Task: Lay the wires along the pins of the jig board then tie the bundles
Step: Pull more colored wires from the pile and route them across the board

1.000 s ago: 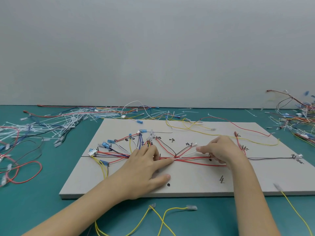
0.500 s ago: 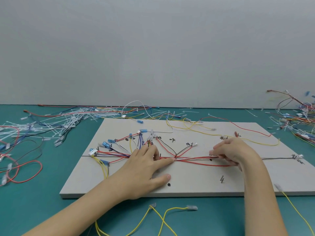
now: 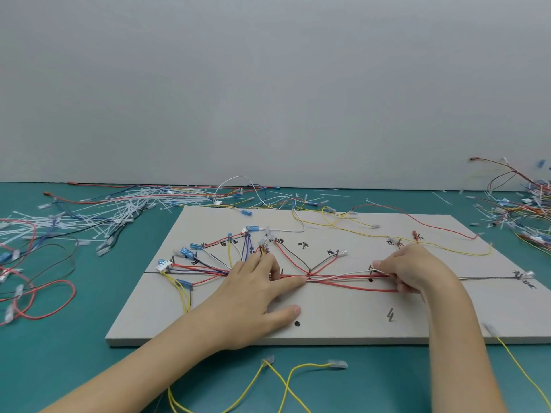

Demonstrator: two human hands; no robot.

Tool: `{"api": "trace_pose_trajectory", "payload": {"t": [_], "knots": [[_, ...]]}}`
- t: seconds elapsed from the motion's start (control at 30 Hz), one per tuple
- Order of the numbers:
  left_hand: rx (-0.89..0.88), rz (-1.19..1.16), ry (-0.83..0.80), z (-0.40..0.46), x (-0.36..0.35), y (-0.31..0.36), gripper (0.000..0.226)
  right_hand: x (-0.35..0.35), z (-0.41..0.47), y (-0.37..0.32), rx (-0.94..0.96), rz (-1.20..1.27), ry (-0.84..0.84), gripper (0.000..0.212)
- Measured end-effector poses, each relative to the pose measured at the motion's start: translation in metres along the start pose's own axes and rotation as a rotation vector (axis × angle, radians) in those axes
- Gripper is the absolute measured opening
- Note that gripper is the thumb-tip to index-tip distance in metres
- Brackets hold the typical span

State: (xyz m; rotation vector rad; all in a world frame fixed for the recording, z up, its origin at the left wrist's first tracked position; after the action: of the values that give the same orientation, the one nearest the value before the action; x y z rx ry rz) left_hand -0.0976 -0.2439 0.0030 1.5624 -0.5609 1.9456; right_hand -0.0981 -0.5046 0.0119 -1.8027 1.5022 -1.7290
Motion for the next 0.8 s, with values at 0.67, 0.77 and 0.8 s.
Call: {"api": "trace_pose_trajectory", "payload": {"t": [0.67, 0.77, 0.8], "knots": [[-0.004, 0.009, -0.01, -0.001, 0.0, 0.0, 0.059, 0.006, 0.008, -0.009, 0.119, 0.061, 0.241, 0.014], [-0.002, 0.013, -0.01, -0.001, 0.0, 0.001, 0.059, 0.003, 0.005, -0.017, 0.189, 0.088, 0.243, 0.02], [-0.001, 0.014, -0.011, -0.001, 0.0, 0.0, 0.058, 0.002, 0.004, -0.019, 0.202, 0.115, 0.235, 0.02]]}}
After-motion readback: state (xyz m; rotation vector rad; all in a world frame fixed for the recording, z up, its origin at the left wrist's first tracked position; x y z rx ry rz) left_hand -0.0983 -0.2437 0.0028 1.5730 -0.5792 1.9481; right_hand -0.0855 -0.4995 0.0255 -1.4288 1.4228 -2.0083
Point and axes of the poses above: each hand's wrist, its own z-axis towards the middle knuckle, its own x-axis out of the back of the hand, y = z × x, the point moved 9 cm from there along z, towards the middle knuckle, and after that the axes turned 5 degrees about z, right-handed, at the moved point
